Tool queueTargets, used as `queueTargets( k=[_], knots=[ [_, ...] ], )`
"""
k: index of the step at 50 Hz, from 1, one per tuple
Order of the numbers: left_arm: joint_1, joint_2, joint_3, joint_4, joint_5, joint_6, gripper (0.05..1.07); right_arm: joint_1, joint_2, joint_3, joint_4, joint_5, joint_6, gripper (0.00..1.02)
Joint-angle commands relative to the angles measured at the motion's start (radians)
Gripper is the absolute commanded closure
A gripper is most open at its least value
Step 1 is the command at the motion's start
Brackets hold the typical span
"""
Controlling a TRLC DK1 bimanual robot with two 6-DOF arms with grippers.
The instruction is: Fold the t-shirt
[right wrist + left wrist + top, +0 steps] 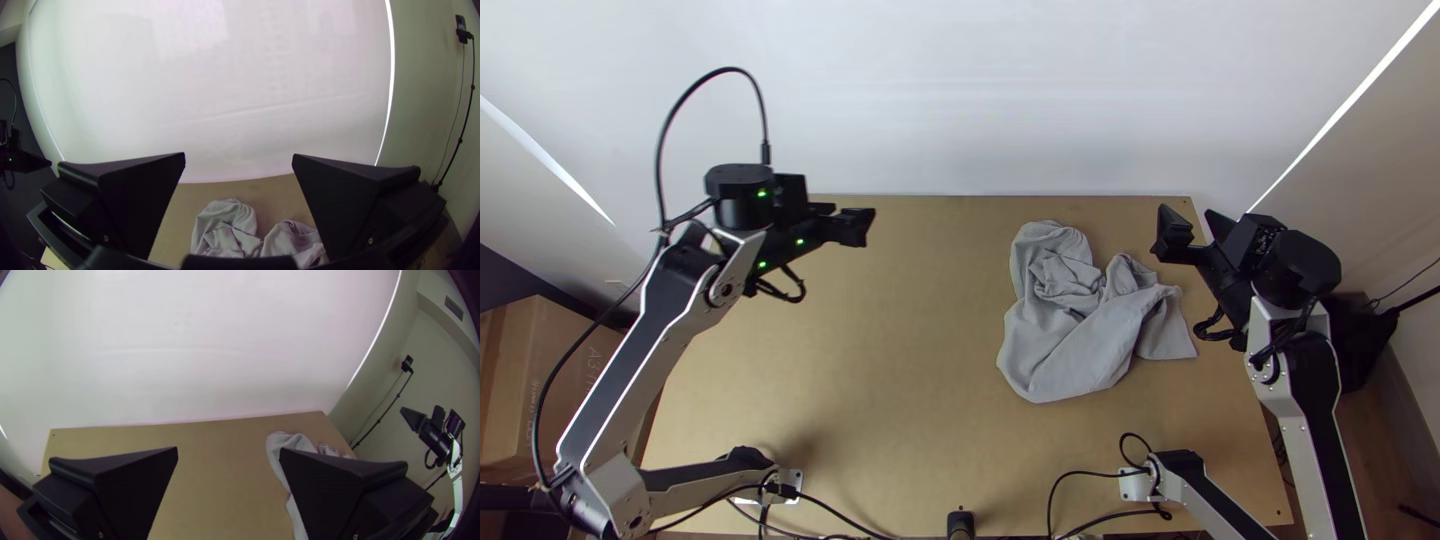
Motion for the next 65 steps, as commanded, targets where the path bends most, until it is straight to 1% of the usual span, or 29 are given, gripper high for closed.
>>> queueTargets(
  k=[1,4,6,10,12,14,19,23,25,30,32,39,48,59,65],
  knots=[
    [-0.063,0.091,0.100,-0.021,0.008,-0.048,0.10,-0.031,0.014,0.016,-0.039,-0.007,0.048,0.04],
    [-0.092,0.159,0.164,-0.057,0.008,-0.057,0.10,-0.057,0.023,0.014,-0.074,-0.029,0.081,0.04],
    [-0.117,0.214,0.230,-0.108,0.008,-0.078,0.10,-0.082,0.028,0.014,-0.101,-0.050,0.102,0.04],
    [-0.146,0.311,0.328,-0.165,0.012,-0.127,0.10,-0.120,0.042,0.011,-0.161,-0.069,0.162,0.04],
    [-0.153,0.349,0.359,-0.174,0.022,-0.160,0.10,-0.131,0.043,0.004,-0.178,-0.078,0.168,0.04],
    [-0.156,0.384,0.387,-0.174,0.061,-0.167,0.10,-0.143,0.042,-0.007,-0.186,-0.078,0.171,0.04],
    [-0.172,0.475,0.448,-0.176,0.110,-0.213,0.10,-0.174,0.035,-0.027,-0.203,-0.080,0.191,0.04],
    [-0.187,0.535,0.488,-0.172,0.131,-0.265,0.10,-0.207,0.034,-0.035,-0.226,-0.089,0.219,0.04],
    [-0.189,0.570,0.506,-0.172,0.165,-0.302,0.10,-0.221,0.034,-0.041,-0.235,-0.096,0.237,0.04],
    [-0.207,0.653,0.560,-0.169,0.180,-0.315,0.10,-0.264,0.037,-0.061,-0.252,-0.112,0.275,0.04],
    [-0.219,0.683,0.578,-0.168,0.183,-0.319,0.10,-0.278,0.040,-0.070,-0.261,-0.124,0.303,0.04],
    [-0.262,0.768,0.621,-0.139,0.228,-0.321,0.10,-0.319,0.052,-0.113,-0.289,-0.159,0.366,0.04],
    [-0.351,0.846,0.621,-0.073,0.229,-0.301,0.10,-0.355,0.057,-0.159,-0.298,-0.164,0.377,0.04],
    [-0.406,0.940,0.623,0.067,0.229,-0.301,0.10,-0.422,0.052,-0.179,-0.290,-0.164,0.377,0.04],
    [-0.423,0.986,0.628,0.116,0.226,-0.293,0.10,-0.442,0.046,-0.190,-0.282,-0.164,0.372,0.04]
  ],
)
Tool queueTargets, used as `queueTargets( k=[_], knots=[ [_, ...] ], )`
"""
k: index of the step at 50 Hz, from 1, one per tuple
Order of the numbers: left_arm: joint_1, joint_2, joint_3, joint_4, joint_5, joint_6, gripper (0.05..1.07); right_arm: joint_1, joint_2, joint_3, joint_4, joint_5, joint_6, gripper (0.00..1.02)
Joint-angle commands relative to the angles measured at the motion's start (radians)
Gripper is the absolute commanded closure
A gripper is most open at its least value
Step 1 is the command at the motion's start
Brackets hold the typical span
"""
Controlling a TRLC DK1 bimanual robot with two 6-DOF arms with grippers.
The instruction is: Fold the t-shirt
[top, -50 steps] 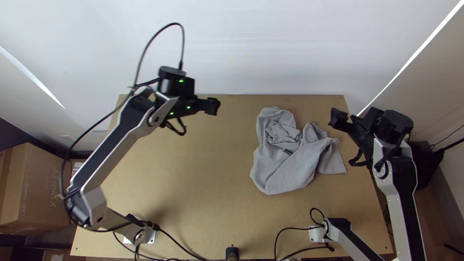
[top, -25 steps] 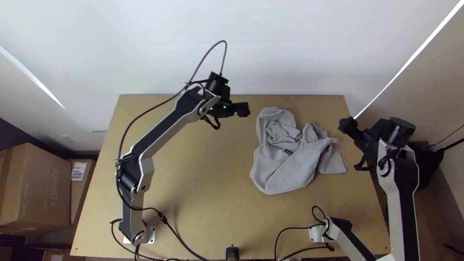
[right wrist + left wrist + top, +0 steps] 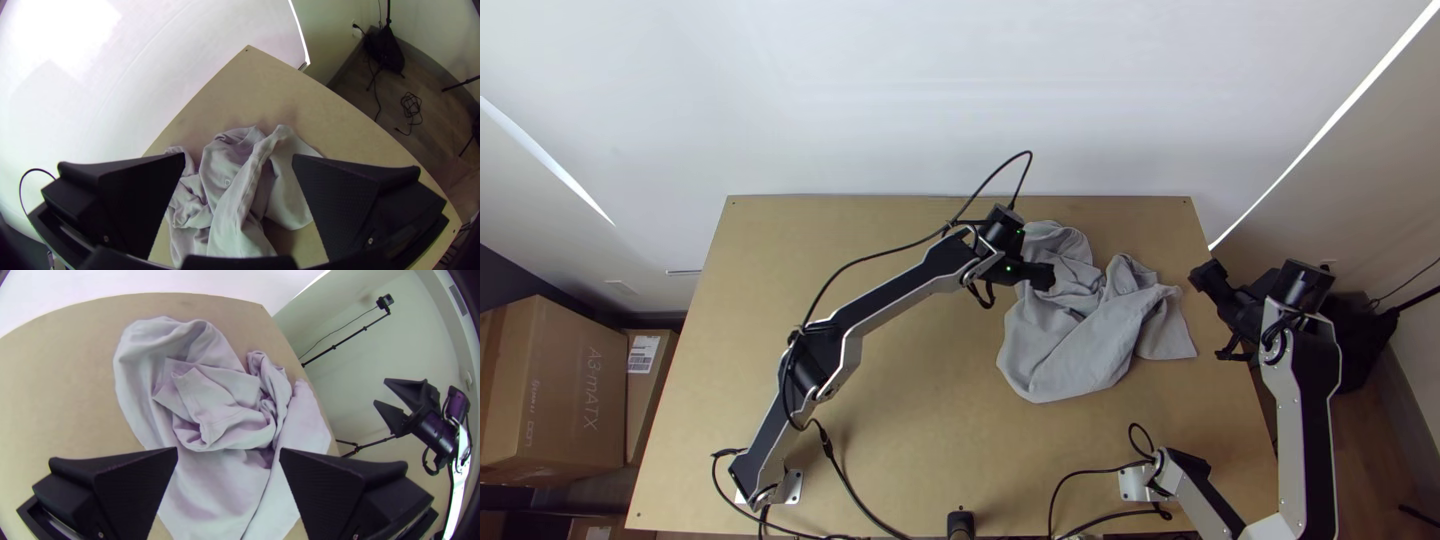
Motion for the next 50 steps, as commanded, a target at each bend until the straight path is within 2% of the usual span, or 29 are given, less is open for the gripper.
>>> queueTargets(
  k=[1,12,31,33,39,44,50],
  knots=[
    [-0.011,0.053,0.035,0.043,0.004,0.000,0.10,-0.021,-0.006,-0.030,0.015,-0.008,0.022,0.04],
    [-0.022,0.119,0.039,0.152,0.002,0.003,0.10,-0.021,-0.052,-0.077,0.070,-0.008,0.023,0.04],
    [-0.054,0.232,0.092,0.204,0.004,-0.002,0.11,-0.030,-0.080,-0.135,0.125,-0.008,0.025,0.04],
    [-0.057,0.240,0.095,0.208,0.004,-0.002,0.21,-0.030,-0.080,-0.135,0.127,-0.006,0.027,0.05],
    [-0.059,0.249,0.095,0.218,-0.025,-0.034,0.68,-0.032,-0.083,-0.138,0.136,-0.008,0.034,0.07],
    [-0.053,0.236,0.092,0.219,-0.053,-0.060,1.03,-0.030,-0.089,-0.138,0.142,-0.008,0.045,0.07],
    [-0.037,0.186,0.085,0.218,-0.061,-0.077,1.05,-0.023,-0.095,-0.140,0.144,-0.008,0.048,0.07]
  ],
)
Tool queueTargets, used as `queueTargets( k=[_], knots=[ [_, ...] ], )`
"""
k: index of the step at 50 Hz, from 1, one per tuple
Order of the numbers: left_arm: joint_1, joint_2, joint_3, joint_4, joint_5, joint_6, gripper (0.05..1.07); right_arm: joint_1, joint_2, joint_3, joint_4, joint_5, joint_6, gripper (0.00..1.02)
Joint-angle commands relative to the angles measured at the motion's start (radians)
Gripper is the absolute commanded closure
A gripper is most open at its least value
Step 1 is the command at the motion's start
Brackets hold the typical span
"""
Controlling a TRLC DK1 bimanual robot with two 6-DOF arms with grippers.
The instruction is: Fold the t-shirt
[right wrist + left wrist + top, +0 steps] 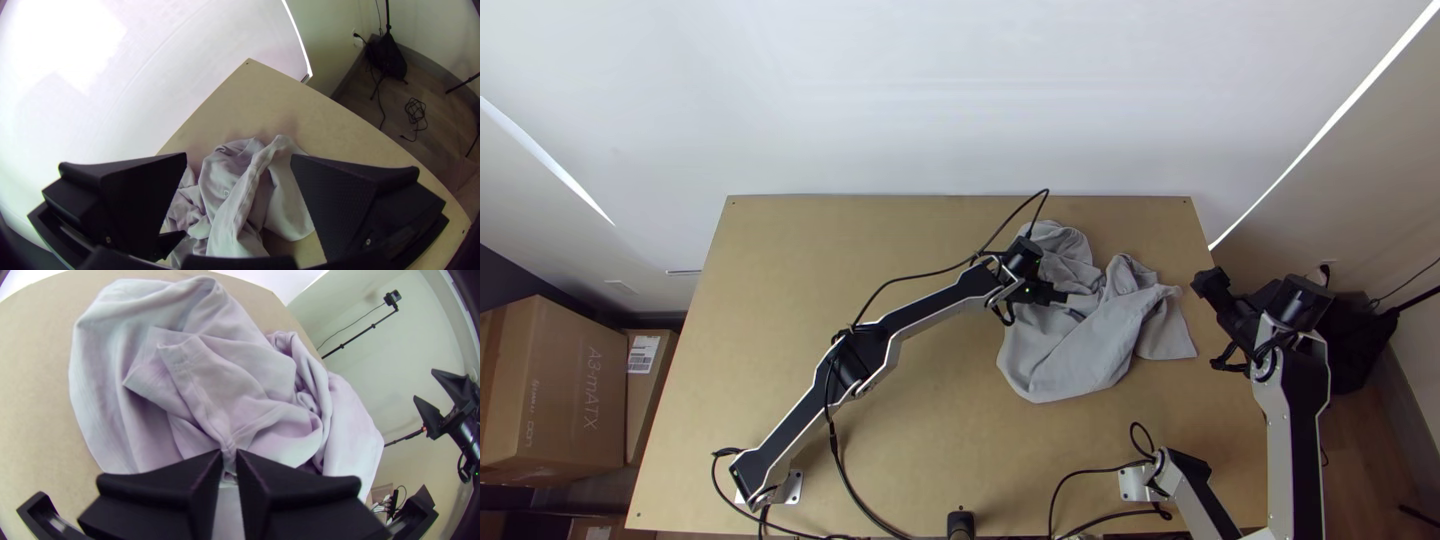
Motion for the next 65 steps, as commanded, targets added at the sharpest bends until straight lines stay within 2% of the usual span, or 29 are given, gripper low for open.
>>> queueTargets(
  k=[1,18,28,41,47,65],
  knots=[
    [0.016,-0.056,0.018,0.007,-0.008,-0.044,1.05,0.003,-0.018,-0.024,0.011,-0.008,0.029,0.07],
    [0.050,-0.396,-0.151,-0.031,0.022,-0.046,1.05,0.100,0.043,0.024,-0.012,-0.008,0.044,0.06],
    [0.050,-0.593,-0.353,-0.031,0.032,-0.037,1.05,0.200,0.166,0.111,-0.087,-0.017,0.115,0.06],
    [0.052,-0.771,-0.565,-0.024,0.032,-0.035,1.05,0.303,0.252,0.185,-0.090,-0.018,0.178,0.06],
    [0.070,-0.826,-0.649,-0.022,0.031,-0.040,1.05,0.332,0.281,0.205,-0.090,-0.020,0.202,0.06],
    [0.119,-0.944,-0.849,-0.013,0.031,-0.038,1.05,0.364,0.304,0.191,-0.077,-0.020,0.202,0.06]
  ],
)
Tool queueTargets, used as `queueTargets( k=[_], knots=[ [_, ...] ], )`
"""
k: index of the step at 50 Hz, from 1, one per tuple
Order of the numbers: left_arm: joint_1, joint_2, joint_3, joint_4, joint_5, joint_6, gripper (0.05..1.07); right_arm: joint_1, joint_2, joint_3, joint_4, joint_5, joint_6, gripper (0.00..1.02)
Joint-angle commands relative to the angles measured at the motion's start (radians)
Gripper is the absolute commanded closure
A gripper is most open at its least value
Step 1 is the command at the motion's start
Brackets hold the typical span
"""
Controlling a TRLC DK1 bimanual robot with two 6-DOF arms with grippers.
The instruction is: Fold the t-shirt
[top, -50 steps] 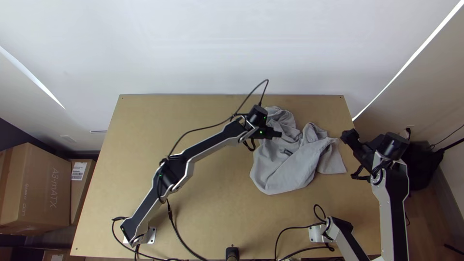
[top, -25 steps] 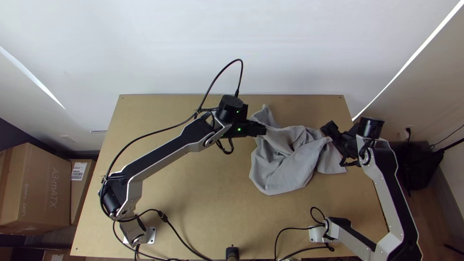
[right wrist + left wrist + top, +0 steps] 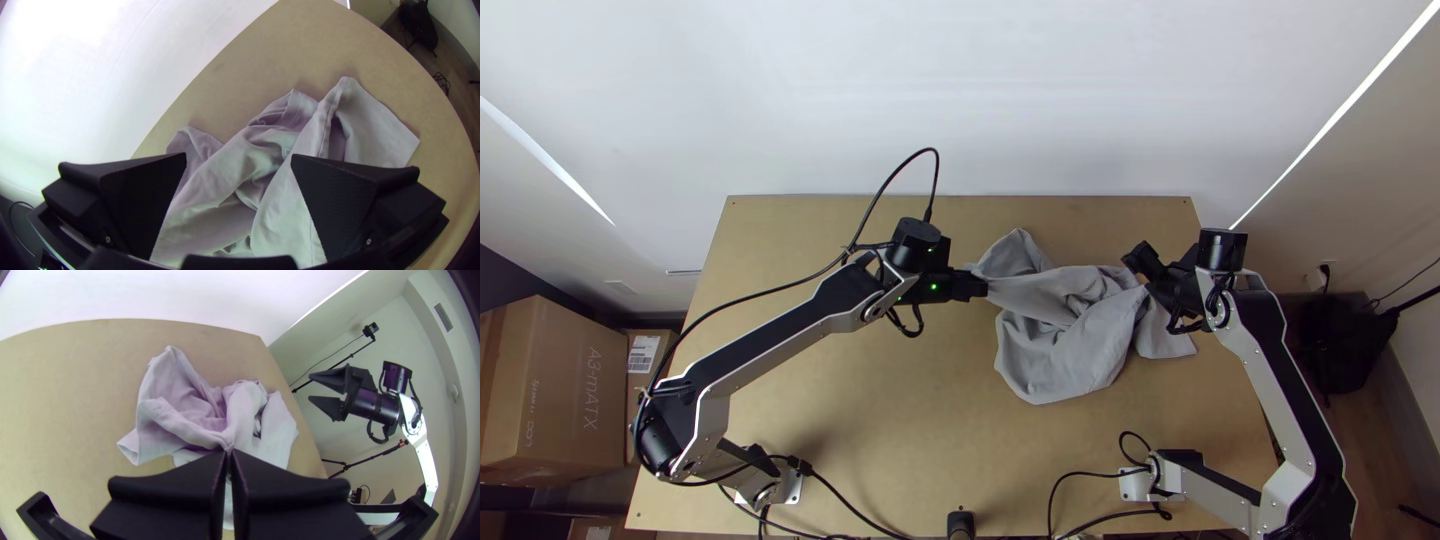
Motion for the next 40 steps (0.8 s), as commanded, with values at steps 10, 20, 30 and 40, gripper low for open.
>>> queueTargets(
  k=[10,20,30,40],
  knots=[
    [0.049,-0.164,-0.280,0.049,0.008,-0.005,1.05,0.003,0.034,0.000,0.006,-0.004,0.022,0.05],
    [0.069,-0.253,-0.484,0.097,0.008,0.025,1.05,0.004,0.074,0.018,0.023,-0.004,0.017,0.05],
    [0.060,-0.311,-0.628,0.138,0.006,0.043,1.05,0.072,0.260,0.201,-0.092,0.023,-0.104,0.05],
    [0.049,-0.337,-0.697,0.165,-0.001,0.054,1.05,0.173,0.474,0.474,-0.192,0.059,-0.227,0.05]
  ],
)
